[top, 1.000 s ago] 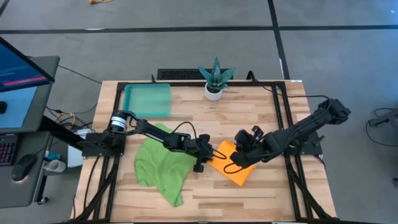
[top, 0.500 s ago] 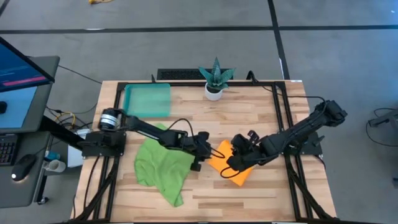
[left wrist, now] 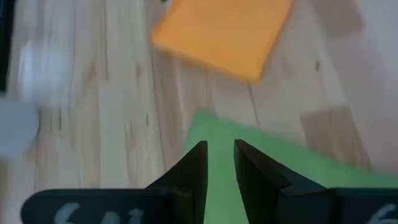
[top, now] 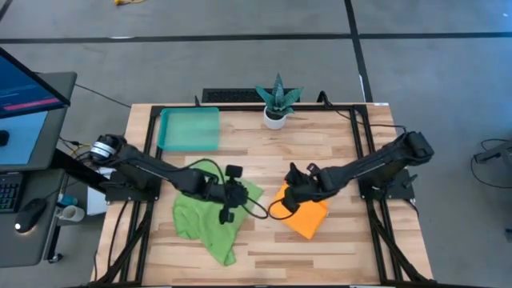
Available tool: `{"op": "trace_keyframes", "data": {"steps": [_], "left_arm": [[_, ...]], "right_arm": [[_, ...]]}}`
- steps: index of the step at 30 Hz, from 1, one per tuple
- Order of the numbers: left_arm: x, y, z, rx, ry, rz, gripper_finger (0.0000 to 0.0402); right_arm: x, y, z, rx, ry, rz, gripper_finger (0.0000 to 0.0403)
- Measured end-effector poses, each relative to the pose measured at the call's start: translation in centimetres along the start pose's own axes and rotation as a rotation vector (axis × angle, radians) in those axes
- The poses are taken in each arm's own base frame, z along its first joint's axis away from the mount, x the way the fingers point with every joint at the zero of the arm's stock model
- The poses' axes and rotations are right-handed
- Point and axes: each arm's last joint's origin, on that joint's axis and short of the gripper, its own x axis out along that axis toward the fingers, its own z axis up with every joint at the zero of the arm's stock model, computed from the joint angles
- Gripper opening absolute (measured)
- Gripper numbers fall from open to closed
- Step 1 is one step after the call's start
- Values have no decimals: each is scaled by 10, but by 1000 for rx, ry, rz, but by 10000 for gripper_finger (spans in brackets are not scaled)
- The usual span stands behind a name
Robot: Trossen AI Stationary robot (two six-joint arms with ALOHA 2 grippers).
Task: Roll microfiber towels into tight, uniform cylinder then place into a basket
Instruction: Roll the yellow microfiber cloth
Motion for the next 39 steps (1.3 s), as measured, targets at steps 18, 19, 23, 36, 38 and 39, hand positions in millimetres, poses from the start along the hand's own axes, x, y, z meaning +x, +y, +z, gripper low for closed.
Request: {"op": "trace_keyframes", "data": {"steps": [18,19,23,36,38,39], "left_arm": [[31,-35,-61,-110,-111,-51,70],[31,-35,-62,-111,-109,-51,70],[31,-35,-60,-116,-123,-52,70],[31,-35,-58,-132,-144,-53,70],[32,-36,-56,-140,-169,-54,70],[32,-36,-54,-137,-186,-53,70]], "right_arm": [[65,-13,15,21,205,27,74],[68,-17,16,38,216,12,71],[77,-26,23,127,220,-17,64],[85,-56,40,349,167,-131,54],[79,-59,42,345,160,-123,54],[75,-59,44,340,144,-109,54]]}}
